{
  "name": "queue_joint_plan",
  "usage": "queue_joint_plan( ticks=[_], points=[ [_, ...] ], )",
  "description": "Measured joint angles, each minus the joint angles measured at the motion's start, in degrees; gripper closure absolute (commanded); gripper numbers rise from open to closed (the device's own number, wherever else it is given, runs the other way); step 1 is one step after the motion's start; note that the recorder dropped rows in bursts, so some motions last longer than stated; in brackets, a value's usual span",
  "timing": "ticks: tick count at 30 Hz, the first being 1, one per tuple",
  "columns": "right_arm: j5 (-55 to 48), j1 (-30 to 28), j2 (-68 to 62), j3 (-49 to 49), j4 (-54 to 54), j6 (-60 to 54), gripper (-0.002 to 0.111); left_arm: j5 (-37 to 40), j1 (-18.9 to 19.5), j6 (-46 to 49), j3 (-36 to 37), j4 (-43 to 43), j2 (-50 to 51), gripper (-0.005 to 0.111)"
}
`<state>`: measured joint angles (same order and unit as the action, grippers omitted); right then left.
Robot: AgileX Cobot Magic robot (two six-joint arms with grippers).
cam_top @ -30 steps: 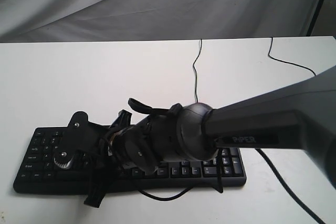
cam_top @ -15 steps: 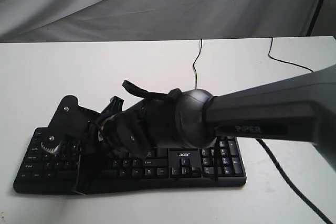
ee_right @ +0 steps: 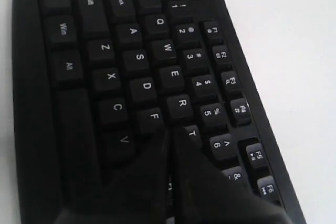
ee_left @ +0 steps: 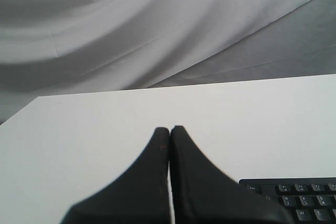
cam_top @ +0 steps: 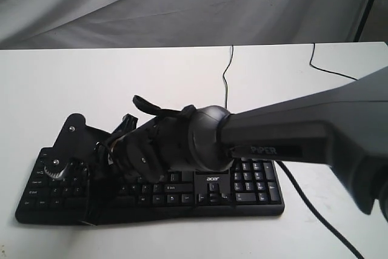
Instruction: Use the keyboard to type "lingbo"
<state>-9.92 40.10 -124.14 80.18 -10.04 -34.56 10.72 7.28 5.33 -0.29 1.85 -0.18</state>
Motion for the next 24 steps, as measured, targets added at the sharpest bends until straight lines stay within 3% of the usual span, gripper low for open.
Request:
queue_joint_plan(
  ticks=[24],
  points=[
    [2.8,0.5,-2.5,0.0,-0.1,0.0,0.108,0.0,0.0,0.0,0.0,0.0,0.0,0.106]
  ],
)
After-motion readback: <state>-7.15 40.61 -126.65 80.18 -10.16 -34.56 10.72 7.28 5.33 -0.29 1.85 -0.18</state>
